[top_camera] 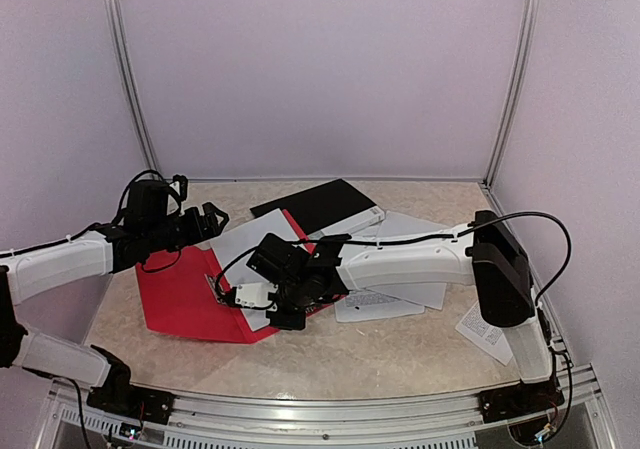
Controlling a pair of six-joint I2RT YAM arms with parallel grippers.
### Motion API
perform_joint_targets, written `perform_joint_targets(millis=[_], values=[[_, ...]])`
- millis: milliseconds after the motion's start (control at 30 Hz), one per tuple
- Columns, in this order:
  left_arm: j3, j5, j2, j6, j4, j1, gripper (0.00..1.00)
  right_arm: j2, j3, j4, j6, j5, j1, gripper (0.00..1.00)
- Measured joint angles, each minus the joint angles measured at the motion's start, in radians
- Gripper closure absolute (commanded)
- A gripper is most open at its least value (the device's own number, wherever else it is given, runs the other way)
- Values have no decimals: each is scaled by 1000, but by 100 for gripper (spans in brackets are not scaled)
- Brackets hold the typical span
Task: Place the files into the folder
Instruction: Close the spring clip on the folder.
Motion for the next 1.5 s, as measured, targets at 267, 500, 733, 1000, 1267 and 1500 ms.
perform_joint_targets(millis=[267,500,733,1000,1267,1500], values=[[0,0,0,0,0,0,4,0,0,-5,4,21,0,89],[0,0,-8,0,0,0,4,-14,-23,-5,16,51,0,89],[0,1,-9,0,0,0,4,-50,-61,-6,33,73,-2,88],[0,2,-9,0,0,0,4,-74,-91,-5,49,95,-9,88],[0,4,-9,0,1,0,4,-114,-145,-3,69,118,-23,87],[0,3,-6,0,1,-10,4,-140,-200,8,88,133,-47,83]])
